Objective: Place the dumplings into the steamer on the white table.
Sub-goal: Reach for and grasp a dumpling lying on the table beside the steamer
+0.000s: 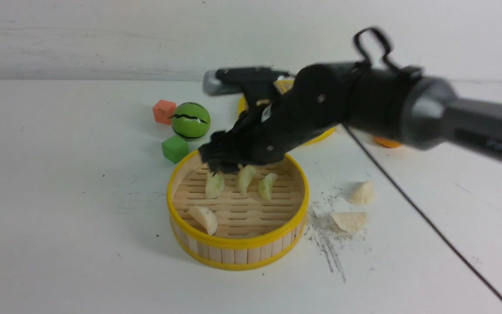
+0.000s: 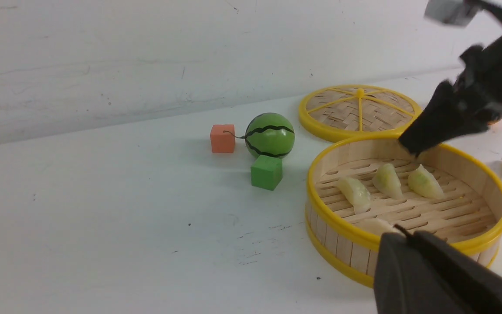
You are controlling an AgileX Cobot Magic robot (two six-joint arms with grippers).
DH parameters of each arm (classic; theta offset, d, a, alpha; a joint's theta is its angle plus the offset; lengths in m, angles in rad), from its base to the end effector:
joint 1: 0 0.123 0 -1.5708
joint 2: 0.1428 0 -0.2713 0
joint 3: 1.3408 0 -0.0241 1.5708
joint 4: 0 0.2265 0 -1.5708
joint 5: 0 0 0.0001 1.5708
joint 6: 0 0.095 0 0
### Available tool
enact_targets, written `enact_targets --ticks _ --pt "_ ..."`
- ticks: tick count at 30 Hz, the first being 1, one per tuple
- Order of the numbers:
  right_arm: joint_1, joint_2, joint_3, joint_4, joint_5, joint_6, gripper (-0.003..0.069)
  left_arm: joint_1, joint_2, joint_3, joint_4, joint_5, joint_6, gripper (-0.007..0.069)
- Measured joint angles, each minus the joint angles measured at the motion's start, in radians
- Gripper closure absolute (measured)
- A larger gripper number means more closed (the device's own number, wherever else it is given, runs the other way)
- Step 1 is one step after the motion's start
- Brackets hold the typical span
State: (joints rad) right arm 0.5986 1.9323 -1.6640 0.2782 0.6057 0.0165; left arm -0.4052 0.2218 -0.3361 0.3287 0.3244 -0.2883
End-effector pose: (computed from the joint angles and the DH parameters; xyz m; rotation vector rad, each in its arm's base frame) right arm 0.3432 0.2521 0.2781 -0.4997 2.3549 0.5913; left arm 0.0568 -0.0137 0.2785 0.2818 1.6570 -0.2005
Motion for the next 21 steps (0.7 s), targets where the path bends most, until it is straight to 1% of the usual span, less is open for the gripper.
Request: enact_targets --ticks 2,3,5,6,8,10,12,15,18,20,21 --pt "-0.051 -0.058 -0.006 -0.055 0.06 0.014 0.0213 0.0 0.0 0.0 0.0 0.0 0.0 0.0621" --pt "-0.096 -0.081 -0.008 -0.091 0.106 0.031 0.0212 0.0 0.0 0.0 0.0 0.0 0.0 0.0621" --pt "-0.13 -0.091 -0.009 -0.123 0.156 0.049 0.0211 0.0 0.0 0.0 0.0 0.0 0.0 0.0621" --pt "-0.177 -0.091 -0.002 -0.153 0.207 0.082 0.0211 0.0 0.0 0.0 0.0 -0.001 0.0 0.0621" --pt "-0.236 -0.073 0.038 -0.175 0.246 0.123 0.0211 0.0 0.0 0.0 0.0 -0.001 0.0 0.0621" --pt "-0.279 -0.041 0.098 -0.177 0.239 0.166 0.0211 0.0 0.0 0.0 0.0 -0.001 0.0 0.0621" --pt "-0.3 -0.012 0.15 -0.171 0.223 0.179 0.0211 0.0 0.0 0.0 0.0 -0.001 0.0 0.0619" --pt "-0.306 0.027 0.195 -0.16 0.19 0.18 0.0211 0.0 0.0 0.0 0.0 -0.001 0.0 0.0617" --pt "-0.306 0.057 0.216 -0.161 0.095 0.18 0.0211 0.0 0.0 0.0 0.0 -0.001 0.0 0.0611" --pt "-0.306 0.059 0.216 -0.168 0.067 0.181 0.0211 0.0 0.0 0.0 0.0 -0.001 0.0 0.061" --pt "-0.306 0.059 0.216 -0.186 0.023 0.196 0.0211 0.0 0.0 0.0 0.0 -0.001 0.0 0.0608"
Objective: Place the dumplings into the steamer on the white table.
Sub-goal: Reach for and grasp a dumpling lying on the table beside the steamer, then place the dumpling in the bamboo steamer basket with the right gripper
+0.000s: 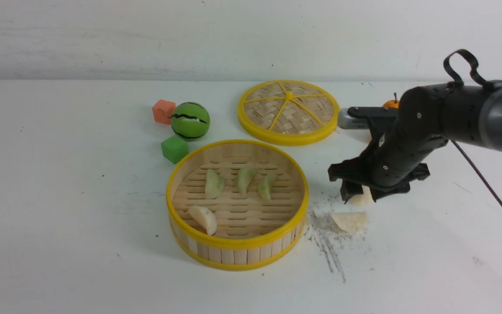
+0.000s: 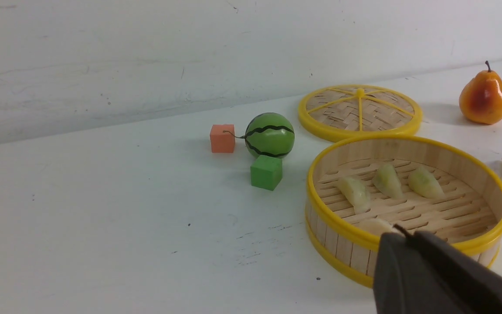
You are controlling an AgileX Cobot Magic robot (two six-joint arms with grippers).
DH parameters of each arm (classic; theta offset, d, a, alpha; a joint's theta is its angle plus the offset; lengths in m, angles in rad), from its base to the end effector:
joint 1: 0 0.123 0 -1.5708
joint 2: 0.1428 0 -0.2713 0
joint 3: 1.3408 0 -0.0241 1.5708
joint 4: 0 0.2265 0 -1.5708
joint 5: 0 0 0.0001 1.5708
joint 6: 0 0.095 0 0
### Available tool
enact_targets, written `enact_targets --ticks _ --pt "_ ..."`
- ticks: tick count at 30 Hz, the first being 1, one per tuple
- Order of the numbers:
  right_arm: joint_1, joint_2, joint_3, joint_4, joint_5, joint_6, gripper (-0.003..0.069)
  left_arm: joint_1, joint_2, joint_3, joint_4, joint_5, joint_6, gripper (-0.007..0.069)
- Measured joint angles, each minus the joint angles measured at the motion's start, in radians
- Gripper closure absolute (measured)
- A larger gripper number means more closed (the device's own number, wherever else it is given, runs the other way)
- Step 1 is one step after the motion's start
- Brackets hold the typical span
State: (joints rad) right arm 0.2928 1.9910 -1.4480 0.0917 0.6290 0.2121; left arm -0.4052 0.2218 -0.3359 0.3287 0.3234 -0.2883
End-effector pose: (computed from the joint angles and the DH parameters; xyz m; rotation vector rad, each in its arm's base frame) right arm 0.3845 0.1213 0.1905 -0.0266 2.6771 0.2595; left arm 0.0568 -0.0137 0.2786 0.2819 1.6562 -0.2008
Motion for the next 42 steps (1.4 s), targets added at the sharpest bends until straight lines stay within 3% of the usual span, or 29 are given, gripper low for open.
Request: enact_targets --ticks 3,9,13,24,29,30,32,34,37,42 --pt "0.0 0.004 0.0 -0.034 -0.059 0.044 0.0211 0.0 0.0 0.0 0.0 0.0 0.0 0.0607" --pt "0.0 0.072 0.0 -0.185 -0.123 0.265 0.023 0.0 0.0 0.0 0.0 0.004 0.0 0.0601" --pt "0.0 0.093 -0.001 -0.204 -0.113 0.302 0.0288 0.0 0.0 0.0 0.0 0.011 0.0 0.0601" --pt "0.006 -0.034 -0.002 -0.204 -0.049 0.122 0.0323 0.0 0.0 0.0 0.0 0.01 0.0 0.0599" --pt "0.065 -0.136 -0.026 -0.125 -0.043 0.012 0.0326 0.0 0.0 0.001 0.0 0.009 0.0 0.0596" --pt "0.09 -0.149 -0.029 -0.092 -0.047 -0.018 0.0355 0.0 0.0 0.001 0.0 0.008 0.0 0.0596" --pt "0.159 -0.162 -0.031 -0.006 -0.059 -0.081 0.0538 0.0 0.0 0.001 0.0 0.008 0.0 0.0594" --pt "0.23 -0.151 -0.031 0.074 -0.073 -0.136 0.0644 0.0 0.0 0.001 0.0 0.008 0.0 0.0589" --pt "0.316 -0.1 -0.031 0.139 -0.117 -0.212 0.0678 0.0 0.0 0.001 0.0 0.008 0.0 0.0587" --pt "0.37 0.011 -0.031 0.148 -0.159 -0.237 0.0678 0.0 0.0 0.001 0.0 0.008 0.0 0.0586"
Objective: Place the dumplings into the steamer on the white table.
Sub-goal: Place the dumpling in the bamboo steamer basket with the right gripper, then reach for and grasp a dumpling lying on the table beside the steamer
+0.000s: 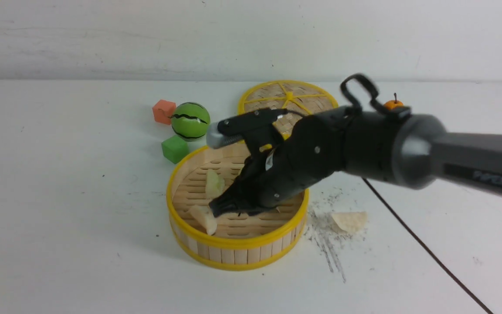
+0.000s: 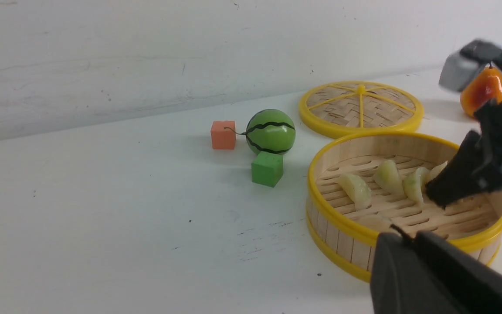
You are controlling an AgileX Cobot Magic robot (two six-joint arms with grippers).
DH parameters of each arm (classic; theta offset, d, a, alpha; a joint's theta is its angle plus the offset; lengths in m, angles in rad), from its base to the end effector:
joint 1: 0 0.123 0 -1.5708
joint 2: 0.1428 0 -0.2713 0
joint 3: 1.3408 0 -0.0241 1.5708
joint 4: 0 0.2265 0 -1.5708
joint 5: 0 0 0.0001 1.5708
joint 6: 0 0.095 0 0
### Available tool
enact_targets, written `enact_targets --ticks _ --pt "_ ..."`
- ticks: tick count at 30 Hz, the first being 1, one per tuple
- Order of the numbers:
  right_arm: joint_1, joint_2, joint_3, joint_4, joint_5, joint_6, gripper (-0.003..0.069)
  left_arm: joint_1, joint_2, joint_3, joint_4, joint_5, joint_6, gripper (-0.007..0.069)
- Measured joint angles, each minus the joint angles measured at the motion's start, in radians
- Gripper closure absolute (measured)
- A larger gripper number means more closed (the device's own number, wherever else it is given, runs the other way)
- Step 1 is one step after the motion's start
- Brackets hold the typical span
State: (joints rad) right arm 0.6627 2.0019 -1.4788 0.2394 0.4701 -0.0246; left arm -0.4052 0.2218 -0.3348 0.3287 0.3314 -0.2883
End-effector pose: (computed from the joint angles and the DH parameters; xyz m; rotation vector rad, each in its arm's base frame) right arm 0.3263 0.2676 0.2033 -0.6381 2.4433 0.4909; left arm 0.0568 -0.0135 0.2775 0.2816 1.6650 -0.1979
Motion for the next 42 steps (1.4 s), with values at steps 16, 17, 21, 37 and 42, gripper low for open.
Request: enact_targets --ticks 16,17,21,37,42 --pt "-0.048 -0.049 -0.123 -0.157 0.192 0.086 0.0581 0.0 0.0 0.0 0.0 0.0 0.0 0.0568" --pt "-0.064 -0.041 -0.123 -0.167 0.197 0.113 0.0559 0.0 0.0 0.0 0.0 0.0 0.0 0.0568" --pt "-0.116 -0.003 -0.123 -0.177 0.193 0.226 0.0444 0.0 0.0 0.0 0.0 0.0 0.0 0.0566" --pt "-0.118 0.093 -0.128 -0.169 0.103 0.275 0.0513 0.0 0.0 0.0 0.0 0.0 0.0 0.0555" --pt "-0.118 0.093 -0.135 -0.168 0.108 0.276 0.0545 0.0 0.0 0.0 0.0 0.0 0.0 0.0555"
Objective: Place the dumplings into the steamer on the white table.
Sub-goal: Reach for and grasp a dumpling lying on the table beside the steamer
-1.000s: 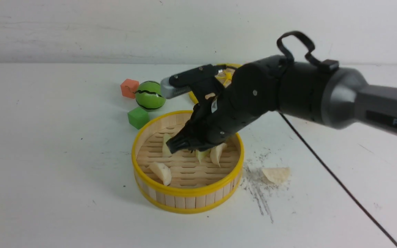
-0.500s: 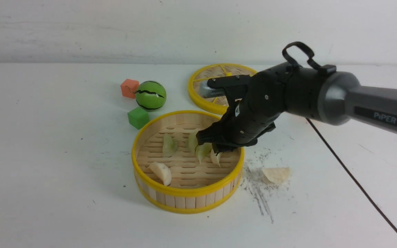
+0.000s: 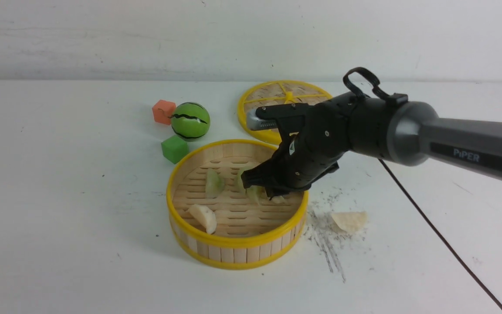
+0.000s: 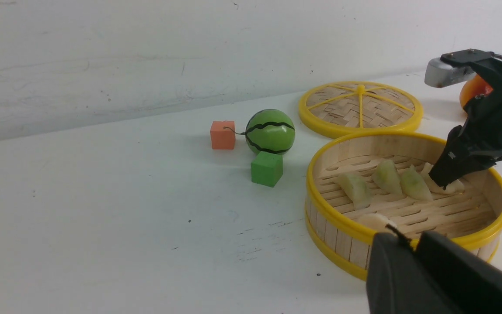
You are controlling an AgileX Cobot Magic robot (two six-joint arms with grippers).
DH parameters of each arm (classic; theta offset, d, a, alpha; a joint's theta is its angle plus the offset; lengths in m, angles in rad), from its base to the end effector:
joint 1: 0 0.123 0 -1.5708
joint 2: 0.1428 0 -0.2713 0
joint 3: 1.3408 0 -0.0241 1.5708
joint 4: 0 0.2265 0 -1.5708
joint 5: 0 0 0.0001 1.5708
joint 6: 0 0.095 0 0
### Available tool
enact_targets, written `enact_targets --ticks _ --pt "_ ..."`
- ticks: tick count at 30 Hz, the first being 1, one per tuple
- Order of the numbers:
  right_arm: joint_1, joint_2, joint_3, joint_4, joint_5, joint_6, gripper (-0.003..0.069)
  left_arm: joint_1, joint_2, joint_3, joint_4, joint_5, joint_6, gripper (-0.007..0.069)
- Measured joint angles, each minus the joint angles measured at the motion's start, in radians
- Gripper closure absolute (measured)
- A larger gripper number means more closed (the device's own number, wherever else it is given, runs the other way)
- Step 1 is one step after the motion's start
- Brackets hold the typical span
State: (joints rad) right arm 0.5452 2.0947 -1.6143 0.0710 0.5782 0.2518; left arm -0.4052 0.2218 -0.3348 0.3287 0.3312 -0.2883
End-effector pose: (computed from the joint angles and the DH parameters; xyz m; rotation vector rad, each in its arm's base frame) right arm 0.3741 0.2312 0.1933 -0.3171 2.5658 0.3780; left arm 0.0568 -0.0135 0.2775 0.2816 1.6648 -0.1980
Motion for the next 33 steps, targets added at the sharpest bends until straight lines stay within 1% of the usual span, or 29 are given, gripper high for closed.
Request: enact_targets --ticks 6,10,14,15,18,20,22,25,27,29,30,33 --pt "0.0 -0.051 -0.003 -0.042 0.027 0.001 0.0599 0.0 0.0 0.0 0.0 0.0 0.0 0.0555" --pt "0.004 -0.118 -0.007 -0.037 0.028 0.0 0.0671 0.0 0.0 0.0 0.0 0.0 0.0 0.0555" --pt "0.028 -0.124 -0.009 0.011 0.027 -0.04 0.0678 0.0 0.0 0.0 0.0 -0.001 0.0 0.0554" --pt "0.051 -0.112 -0.008 0.038 0.026 -0.069 0.0678 0.0 0.0 0.0 0.0 -0.001 0.0 0.0552" --pt "0.087 -0.077 -0.006 0.058 0.004 -0.12 0.0678 0.0 0.0 0.0 0.0 -0.001 0.0 0.055" --pt "0.09 -0.064 -0.003 0.059 -0.013 -0.129 0.0678 0.0 0.0 0.0 0.0 -0.001 0.0 0.0549" --pt "0.072 -0.054 -0.002 0.052 -0.033 -0.125 0.0676 0.0 0.0 0.0 0.0 0.0 0.0 0.0547" --pt "0.032 -0.051 -0.002 0.05 -0.047 -0.11 0.0657 0.0 0.0 0.0 0.0 0.0 0.0 0.0547" --pt "0.006 -0.05 -0.002 0.048 -0.047 -0.108 0.0621 0.0 0.0 0.0 0.0 0.0 0.0 0.0547" --pt "-0.018 -0.045 -0.002 0.044 -0.051 -0.108 0.0564 0.0 0.0 0.0 0.0 0.0 0.0 0.0547" --pt "-0.025 -0.041 -0.002 0.034 -0.067 -0.108 0.0524 0.0 0.0 0.0 0.0 0.0 0.0 0.0547" --pt "-0.026 -0.017 -0.003 0.01 -0.124 -0.115 0.043 0.0 0.0 0.0 0.0 0.0 0.0 0.0547"
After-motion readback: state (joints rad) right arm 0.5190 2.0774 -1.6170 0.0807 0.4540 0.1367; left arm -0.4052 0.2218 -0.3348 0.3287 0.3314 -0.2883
